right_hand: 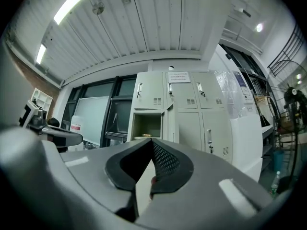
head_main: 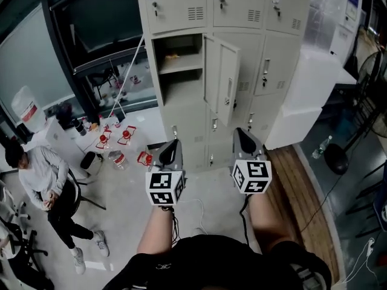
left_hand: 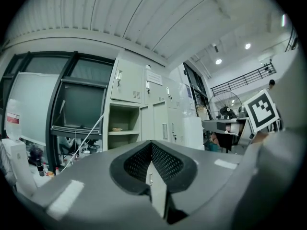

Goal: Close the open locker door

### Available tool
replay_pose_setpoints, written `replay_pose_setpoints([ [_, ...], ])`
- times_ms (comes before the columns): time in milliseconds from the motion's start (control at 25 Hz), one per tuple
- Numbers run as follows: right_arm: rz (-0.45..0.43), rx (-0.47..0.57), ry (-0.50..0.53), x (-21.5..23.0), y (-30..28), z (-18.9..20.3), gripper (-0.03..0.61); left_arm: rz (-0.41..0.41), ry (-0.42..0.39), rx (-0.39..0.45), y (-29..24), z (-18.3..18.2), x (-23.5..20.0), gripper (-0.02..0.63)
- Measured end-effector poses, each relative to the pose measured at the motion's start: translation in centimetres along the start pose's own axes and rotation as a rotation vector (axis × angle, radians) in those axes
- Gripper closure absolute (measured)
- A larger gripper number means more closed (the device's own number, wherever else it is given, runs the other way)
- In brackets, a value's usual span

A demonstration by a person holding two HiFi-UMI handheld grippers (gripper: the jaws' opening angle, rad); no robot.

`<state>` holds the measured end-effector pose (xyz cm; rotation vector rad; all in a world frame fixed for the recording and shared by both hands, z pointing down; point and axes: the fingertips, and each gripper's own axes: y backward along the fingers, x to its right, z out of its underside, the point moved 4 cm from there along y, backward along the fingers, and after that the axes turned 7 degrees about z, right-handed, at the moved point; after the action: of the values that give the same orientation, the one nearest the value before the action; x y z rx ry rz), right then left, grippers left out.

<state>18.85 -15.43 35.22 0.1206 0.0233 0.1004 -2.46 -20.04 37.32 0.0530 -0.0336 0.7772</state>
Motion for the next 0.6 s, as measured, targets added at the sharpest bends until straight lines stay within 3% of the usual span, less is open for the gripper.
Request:
replay_pose_setpoints([
  [280,0.026,-0.004,-0.003,0.9,-6.7,0.0,0.568,0.033,-0.005,-0.009,-6.8,-0.3,-3.7,0.614],
  [600,0.028,-0.005,-0.005,3.3,-10.0,0.2,0.568,0.02,-0.013,-0.014,-10.6,-0.3,-4.2,0.614],
])
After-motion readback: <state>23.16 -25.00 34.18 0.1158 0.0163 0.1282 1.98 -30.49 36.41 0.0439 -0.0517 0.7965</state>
